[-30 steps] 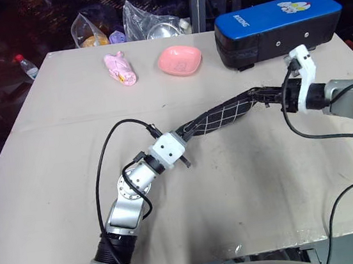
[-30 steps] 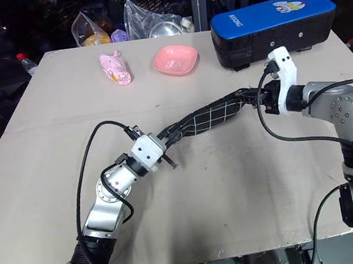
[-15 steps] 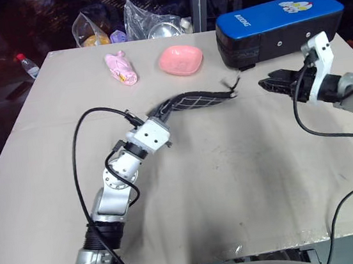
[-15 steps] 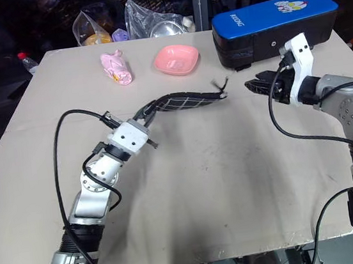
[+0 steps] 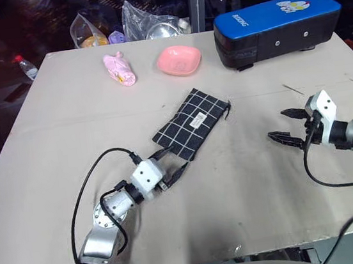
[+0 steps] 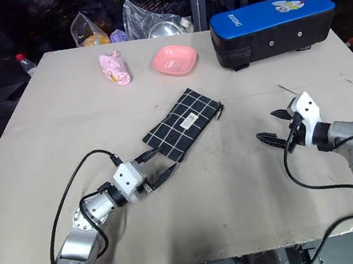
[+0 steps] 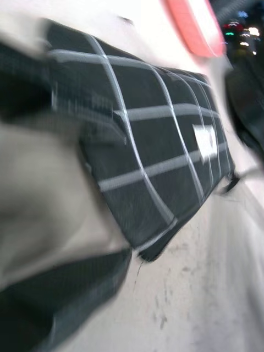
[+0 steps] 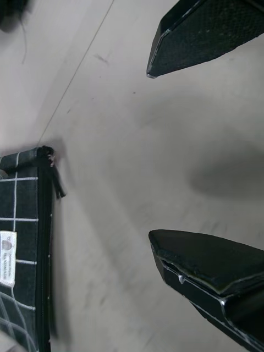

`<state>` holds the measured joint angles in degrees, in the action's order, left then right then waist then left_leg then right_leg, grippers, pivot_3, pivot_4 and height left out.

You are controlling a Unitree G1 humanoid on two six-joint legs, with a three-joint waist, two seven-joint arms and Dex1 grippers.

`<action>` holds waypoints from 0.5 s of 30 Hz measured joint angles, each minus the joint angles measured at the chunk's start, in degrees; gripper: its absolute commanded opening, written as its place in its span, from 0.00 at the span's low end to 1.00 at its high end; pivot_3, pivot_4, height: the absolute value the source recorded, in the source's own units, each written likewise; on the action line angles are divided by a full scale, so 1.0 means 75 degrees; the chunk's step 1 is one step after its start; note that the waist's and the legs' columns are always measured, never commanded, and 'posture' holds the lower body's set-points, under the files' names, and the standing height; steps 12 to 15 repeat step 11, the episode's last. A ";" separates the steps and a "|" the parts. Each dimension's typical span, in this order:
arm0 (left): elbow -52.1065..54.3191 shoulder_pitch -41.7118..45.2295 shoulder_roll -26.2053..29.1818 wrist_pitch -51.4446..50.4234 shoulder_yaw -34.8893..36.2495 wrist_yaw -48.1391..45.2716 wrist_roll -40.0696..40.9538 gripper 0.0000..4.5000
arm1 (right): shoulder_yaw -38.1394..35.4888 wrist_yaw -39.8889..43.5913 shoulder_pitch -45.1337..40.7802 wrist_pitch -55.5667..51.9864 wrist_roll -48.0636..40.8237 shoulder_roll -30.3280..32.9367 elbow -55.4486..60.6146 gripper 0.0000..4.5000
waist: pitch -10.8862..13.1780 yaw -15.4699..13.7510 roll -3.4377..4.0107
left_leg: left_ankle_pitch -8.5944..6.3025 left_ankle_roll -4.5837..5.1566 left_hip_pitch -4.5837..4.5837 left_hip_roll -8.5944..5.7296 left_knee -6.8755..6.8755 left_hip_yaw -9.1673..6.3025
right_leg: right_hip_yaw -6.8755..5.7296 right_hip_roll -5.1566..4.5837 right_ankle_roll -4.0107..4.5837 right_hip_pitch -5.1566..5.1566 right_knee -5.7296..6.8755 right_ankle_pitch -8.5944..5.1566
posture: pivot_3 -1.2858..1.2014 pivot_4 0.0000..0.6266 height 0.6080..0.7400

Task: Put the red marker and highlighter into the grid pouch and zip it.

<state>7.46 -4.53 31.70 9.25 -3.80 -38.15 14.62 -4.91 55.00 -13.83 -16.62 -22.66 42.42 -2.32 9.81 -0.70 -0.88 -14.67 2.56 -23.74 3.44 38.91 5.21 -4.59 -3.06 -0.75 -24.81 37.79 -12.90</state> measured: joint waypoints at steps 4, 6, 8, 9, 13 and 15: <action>0.1096 -0.0989 0.0571 -0.1561 0.0654 -0.0344 0.1252 0.92 | -0.0301 0.0588 0.0213 0.0812 -0.0403 -0.0584 -0.0361 1.00 | -0.0001 0.0005 0.0006 | -0.0001 0.0000 -0.0001 -0.0002 -0.0004 0.0003 | 0.0011 0.0001 0.0002 0.0001 -0.0005 0.0000 | 0.52 0.24 1.00; 0.1549 -0.1645 0.0580 -0.1967 0.0818 -0.0263 0.1360 0.92 | -0.0308 0.1110 0.0215 0.1212 -0.0492 -0.0650 -0.0763 1.00 | 0.0000 0.0002 0.0007 | -0.0002 0.0002 -0.0002 -0.0008 -0.0004 0.0006 | 0.0012 -0.0003 0.0003 0.0002 -0.0011 0.0001 | 0.52 0.24 1.00; 0.1747 -0.2198 0.0497 -0.2089 0.1037 -0.0105 0.1346 0.92 | -0.0356 0.1566 0.0250 0.1524 -0.0508 -0.0619 -0.1343 1.00 | 0.0000 -0.0014 0.0008 | -0.0004 0.0006 0.0000 -0.0013 -0.0004 0.0009 | 0.0014 -0.0008 0.0026 0.0004 -0.0013 -0.0013 | 0.52 0.24 1.00; 0.1765 -0.2223 0.0485 -0.2135 0.1100 -0.0035 0.1312 0.92 | -0.0355 0.1678 0.0255 0.1605 -0.0501 -0.0618 -0.1519 1.00 | 0.0001 -0.0045 0.0009 | -0.0003 0.0005 0.0003 -0.0015 -0.0002 0.0003 | 0.0008 -0.0008 0.0031 0.0007 -0.0012 -0.0016 | 0.52 0.24 1.00; 0.1780 -0.2288 0.0415 -0.2143 0.1191 0.0124 0.1135 0.92 | -0.0354 0.2021 0.0203 0.1858 -0.0486 -0.0595 -0.1878 1.00 | 0.0001 -0.0045 0.0013 | -0.0002 0.0003 0.0010 -0.0016 0.0000 -0.0001 | 0.0008 -0.0005 0.0032 0.0012 -0.0009 -0.0017 | 0.52 0.24 1.00; 0.1780 -0.2288 0.0415 -0.2143 0.1191 0.0124 0.1135 0.92 | -0.0354 0.2021 0.0203 0.1858 -0.0486 -0.0595 -0.1878 1.00 | 0.0001 -0.0045 0.0013 | -0.0002 0.0003 0.0010 -0.0016 0.0000 -0.0001 | 0.0008 -0.0005 0.0032 0.0012 -0.0009 -0.0017 | 0.52 0.24 1.00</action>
